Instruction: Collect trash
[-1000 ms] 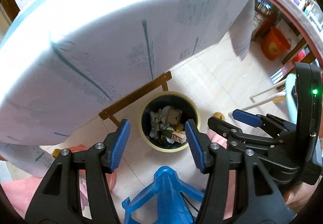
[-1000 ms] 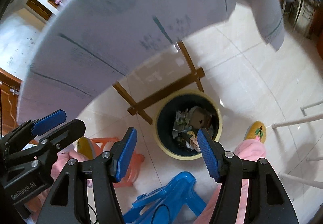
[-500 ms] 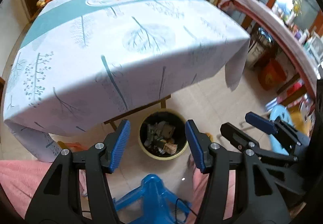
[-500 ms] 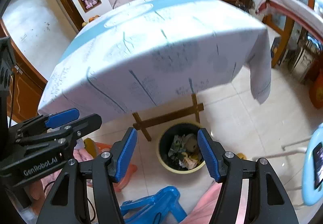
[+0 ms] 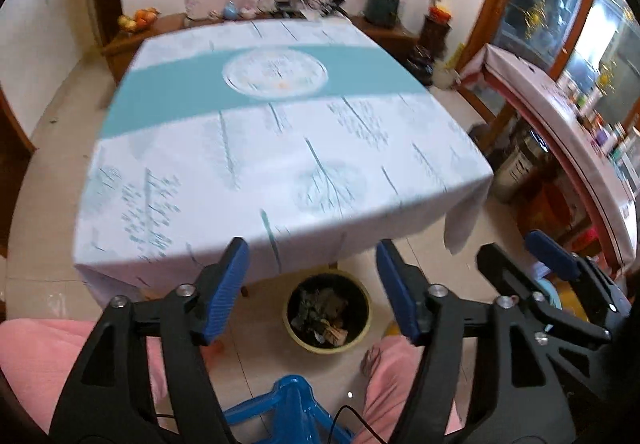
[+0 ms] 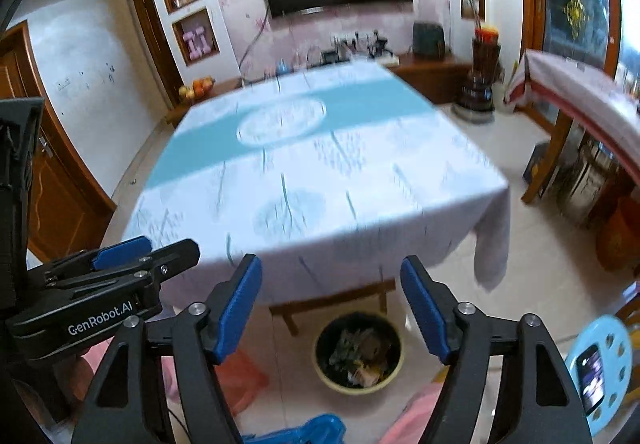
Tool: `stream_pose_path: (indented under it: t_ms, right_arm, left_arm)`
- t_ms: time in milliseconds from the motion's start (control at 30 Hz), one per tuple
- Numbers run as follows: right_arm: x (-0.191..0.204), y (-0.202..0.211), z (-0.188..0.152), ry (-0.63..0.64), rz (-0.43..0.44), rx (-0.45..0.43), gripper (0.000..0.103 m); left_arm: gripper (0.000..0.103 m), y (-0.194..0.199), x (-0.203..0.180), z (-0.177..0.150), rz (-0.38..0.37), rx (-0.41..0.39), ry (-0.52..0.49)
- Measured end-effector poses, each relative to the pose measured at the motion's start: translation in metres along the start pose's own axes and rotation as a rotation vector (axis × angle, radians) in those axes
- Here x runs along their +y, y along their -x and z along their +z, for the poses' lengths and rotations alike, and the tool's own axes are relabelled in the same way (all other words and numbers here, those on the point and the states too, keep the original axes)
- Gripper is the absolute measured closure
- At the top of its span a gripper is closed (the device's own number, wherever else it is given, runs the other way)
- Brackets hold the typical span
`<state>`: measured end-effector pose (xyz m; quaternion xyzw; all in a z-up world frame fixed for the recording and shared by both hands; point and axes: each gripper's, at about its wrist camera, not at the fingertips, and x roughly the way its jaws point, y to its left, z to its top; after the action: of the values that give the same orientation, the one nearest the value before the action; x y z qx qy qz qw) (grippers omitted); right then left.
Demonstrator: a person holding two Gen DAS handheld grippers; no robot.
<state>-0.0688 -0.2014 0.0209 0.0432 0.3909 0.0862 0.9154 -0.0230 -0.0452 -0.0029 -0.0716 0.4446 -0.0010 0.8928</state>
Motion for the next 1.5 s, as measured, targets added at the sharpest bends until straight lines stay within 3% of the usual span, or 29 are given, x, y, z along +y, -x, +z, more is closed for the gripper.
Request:
stream_pose_path:
  t_ms: [233,500,1500]
  right_arm:
    - [0.019,0.038,0.052,0.033,0.013,-0.099,0.027]
    - [0.028,0.07,0.082,0.045,0.02,-0.179,0.022]
    - [0.017,0.093,0.097,0.055,0.0,-0.21,0.021]
  left_arm:
    - [0.03,0.043,0.004,0.032,0.06,-0.081,0.036]
    - [0.022,0.077,-0.003,0.047,0.137,-0.151,0.044]
    - [0.022,0.08,-0.024,0.058,0.175,-0.154,0.053]
